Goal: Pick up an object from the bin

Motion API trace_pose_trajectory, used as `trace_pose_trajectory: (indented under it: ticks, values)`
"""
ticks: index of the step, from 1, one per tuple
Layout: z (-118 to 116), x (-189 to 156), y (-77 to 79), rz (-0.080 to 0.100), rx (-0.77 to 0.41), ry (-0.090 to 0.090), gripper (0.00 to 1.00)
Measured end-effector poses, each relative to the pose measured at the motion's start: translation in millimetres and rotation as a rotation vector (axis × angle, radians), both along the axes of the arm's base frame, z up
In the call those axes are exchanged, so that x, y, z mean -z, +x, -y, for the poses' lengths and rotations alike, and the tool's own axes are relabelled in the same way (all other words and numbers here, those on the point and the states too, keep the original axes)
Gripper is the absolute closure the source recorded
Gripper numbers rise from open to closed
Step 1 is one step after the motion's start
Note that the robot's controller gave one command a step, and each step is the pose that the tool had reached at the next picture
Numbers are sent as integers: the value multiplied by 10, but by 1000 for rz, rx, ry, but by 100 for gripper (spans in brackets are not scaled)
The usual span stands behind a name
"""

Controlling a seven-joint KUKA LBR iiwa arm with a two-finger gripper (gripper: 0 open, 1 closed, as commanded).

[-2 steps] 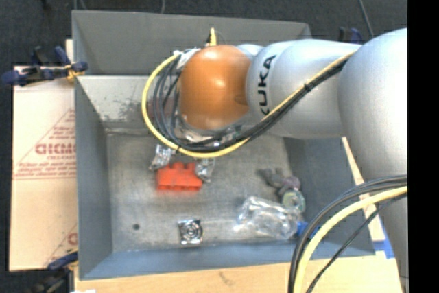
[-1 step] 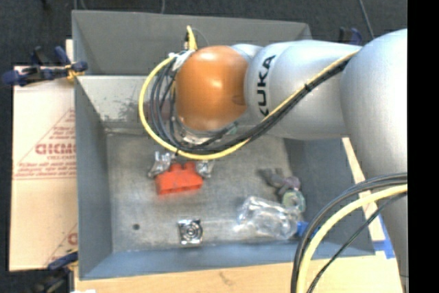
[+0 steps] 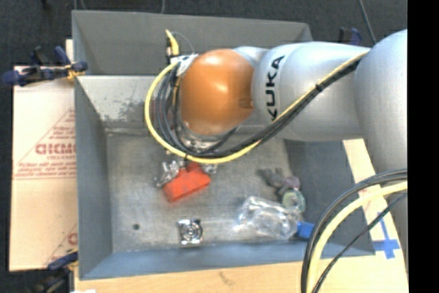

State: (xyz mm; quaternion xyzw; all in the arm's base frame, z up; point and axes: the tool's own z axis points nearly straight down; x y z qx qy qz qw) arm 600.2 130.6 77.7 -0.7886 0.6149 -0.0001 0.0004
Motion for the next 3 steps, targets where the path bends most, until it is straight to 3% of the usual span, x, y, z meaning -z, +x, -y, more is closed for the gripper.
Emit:
trace_pose_trajectory:
  ticks: [1,2,3]
  values:
    - [-6,-3,-1,-2,3,2,100]
    - [-124,-949,60,10,29,3,100]
    - [-116,-1686,52,9,30,3,100]
